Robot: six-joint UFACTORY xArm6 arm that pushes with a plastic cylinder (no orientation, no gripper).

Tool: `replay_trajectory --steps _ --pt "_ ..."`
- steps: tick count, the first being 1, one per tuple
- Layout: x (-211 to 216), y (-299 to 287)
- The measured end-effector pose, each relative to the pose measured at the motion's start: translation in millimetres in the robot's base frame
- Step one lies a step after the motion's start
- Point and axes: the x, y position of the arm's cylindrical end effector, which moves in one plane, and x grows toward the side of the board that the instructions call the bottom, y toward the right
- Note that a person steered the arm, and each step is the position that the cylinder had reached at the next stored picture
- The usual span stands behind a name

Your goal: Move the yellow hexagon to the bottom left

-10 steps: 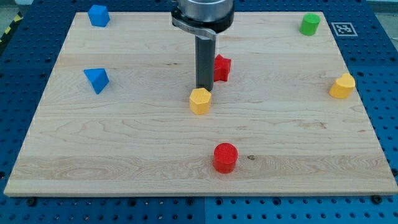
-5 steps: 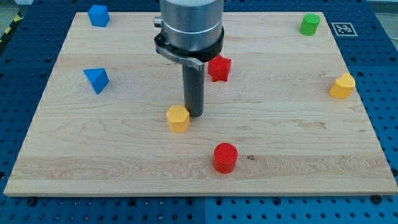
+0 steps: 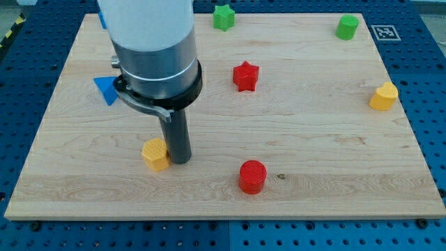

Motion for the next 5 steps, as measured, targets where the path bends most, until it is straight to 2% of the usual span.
replay_trajectory --steps 3,5 --pt "-3 -4" --pt "-3 -31"
